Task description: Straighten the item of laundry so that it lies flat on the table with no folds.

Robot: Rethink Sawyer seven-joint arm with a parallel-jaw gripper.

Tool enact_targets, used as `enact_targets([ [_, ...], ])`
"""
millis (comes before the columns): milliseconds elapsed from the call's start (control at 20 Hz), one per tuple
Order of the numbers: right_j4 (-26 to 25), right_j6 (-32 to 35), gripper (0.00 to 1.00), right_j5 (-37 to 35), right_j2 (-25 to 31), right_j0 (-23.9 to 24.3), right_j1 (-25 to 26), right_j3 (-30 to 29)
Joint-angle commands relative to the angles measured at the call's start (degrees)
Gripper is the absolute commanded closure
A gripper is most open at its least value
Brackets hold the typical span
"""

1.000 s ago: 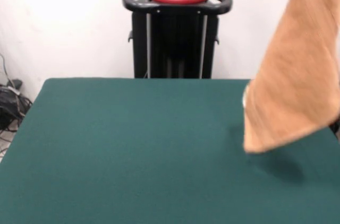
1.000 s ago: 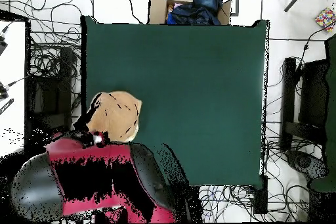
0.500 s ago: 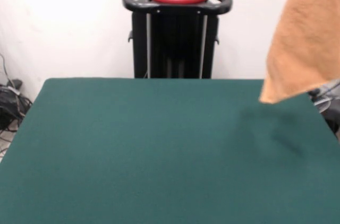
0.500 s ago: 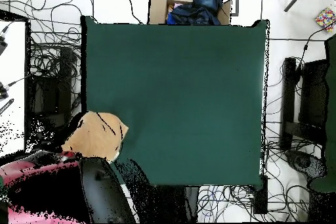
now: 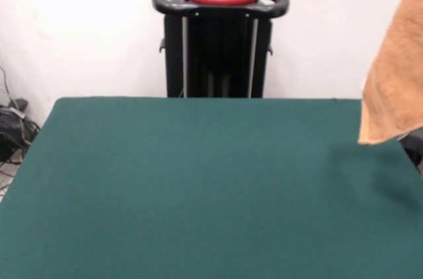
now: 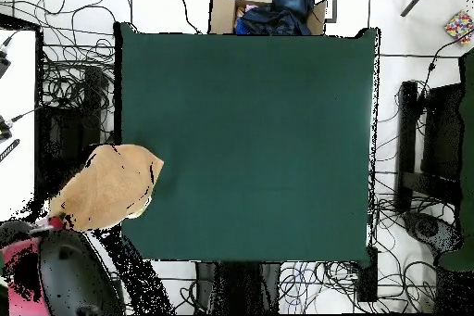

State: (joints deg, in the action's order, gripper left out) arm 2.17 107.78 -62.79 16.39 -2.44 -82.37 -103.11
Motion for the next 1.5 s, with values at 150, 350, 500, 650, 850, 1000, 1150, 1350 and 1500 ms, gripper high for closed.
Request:
enact_targets([
  [150, -0.3, 23.9, 1.00, 5.2, -4.0, -3.9, 3.4, -4.9],
  [350, -0.7, 24.6, 1.00, 8.0, -4.5, -5.0, 3.6, -6.8],
  [500, -0.9, 24.9, 1.00, 10.0, -4.9, -5.6, 4.1, -7.9],
  [650, -0.8, 24.5, 1.00, 11.1, -5.4, -5.8, 4.6, -8.3],
  [850, -0.6, 22.8, 1.00, 15.1, -6.1, -5.8, 6.3, -9.9],
  [1000, -1.4, 21.4, 1.00, 19.6, -6.3, -5.4, 8.9, -11.6],
  [1150, -2.0, 20.8, 1.00, 22.5, -6.7, -5.3, 10.5, -12.5],
  [1350, -1.6, 19.9, 1.00, 24.4, -6.8, -5.2, 11.1, -13.2],
  [1500, -1.8, 20.1, 1.00, 25.7, -7.0, -5.4, 11.8, -13.3],
])
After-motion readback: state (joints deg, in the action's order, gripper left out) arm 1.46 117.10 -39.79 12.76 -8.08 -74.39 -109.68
